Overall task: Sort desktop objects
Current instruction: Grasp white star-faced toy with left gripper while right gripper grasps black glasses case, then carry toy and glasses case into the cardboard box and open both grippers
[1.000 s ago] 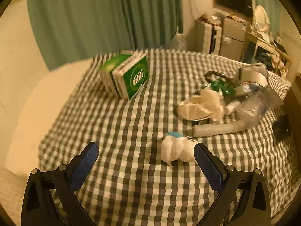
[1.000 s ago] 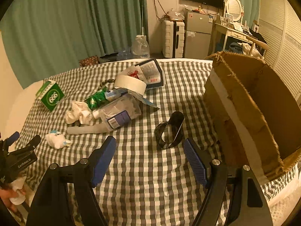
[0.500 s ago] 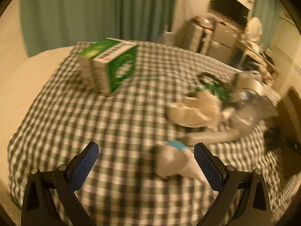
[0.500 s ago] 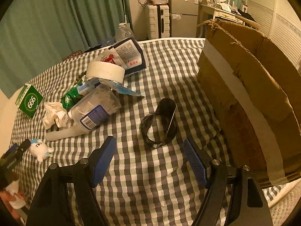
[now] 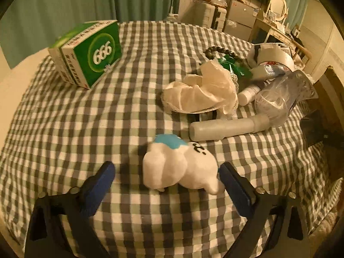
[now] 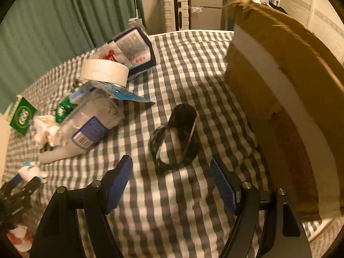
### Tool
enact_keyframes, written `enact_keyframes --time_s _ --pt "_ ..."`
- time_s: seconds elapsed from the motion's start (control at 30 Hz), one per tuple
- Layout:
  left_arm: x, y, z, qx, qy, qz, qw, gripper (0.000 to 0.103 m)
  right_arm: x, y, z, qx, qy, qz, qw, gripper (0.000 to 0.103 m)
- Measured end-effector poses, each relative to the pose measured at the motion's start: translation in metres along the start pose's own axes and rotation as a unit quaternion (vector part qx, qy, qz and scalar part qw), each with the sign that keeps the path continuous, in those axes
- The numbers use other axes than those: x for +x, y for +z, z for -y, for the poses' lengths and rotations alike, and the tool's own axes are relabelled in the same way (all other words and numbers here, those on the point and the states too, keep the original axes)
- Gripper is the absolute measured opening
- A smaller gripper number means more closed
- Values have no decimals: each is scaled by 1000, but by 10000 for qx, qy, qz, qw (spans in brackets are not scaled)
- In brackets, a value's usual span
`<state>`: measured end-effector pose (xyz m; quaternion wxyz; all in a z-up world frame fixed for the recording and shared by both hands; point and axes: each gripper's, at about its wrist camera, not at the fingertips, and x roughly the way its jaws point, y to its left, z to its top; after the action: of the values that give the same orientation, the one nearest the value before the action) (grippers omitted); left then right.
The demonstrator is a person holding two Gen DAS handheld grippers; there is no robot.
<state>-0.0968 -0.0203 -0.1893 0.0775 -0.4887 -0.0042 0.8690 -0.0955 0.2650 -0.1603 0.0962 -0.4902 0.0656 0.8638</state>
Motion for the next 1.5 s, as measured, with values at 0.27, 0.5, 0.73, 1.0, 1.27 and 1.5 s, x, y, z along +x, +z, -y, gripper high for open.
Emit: enact_keyframes --time_s 0.27,0.5,0.73,1.0,1.27,1.5 --pt "4 1 -12 -205 -209 -20 9996 67 43 14 -6 -26 -191 -243 9995 61" --pt "-6 -2 -21 -286 17 112 9995 67 36 9 -5 -9 20 -287 9996 61" --pt "-54 -3 -43 -583 129 517 9969 67 -14 -6 -12 -375 453 -125 9982 60" --pt "-146 4 -1 -788 -51 1315 9882 67 -93 -24 -20 -831 1020 332 9908 60" --pt "-232 19 71 -326 -75 1567 9871 67 -189 -26 -2 -1047 975 826 9863 60" --pt "-291 37 176 536 -336 1935 9790 67 -280 1 71 -986 302 1534 9828 60"
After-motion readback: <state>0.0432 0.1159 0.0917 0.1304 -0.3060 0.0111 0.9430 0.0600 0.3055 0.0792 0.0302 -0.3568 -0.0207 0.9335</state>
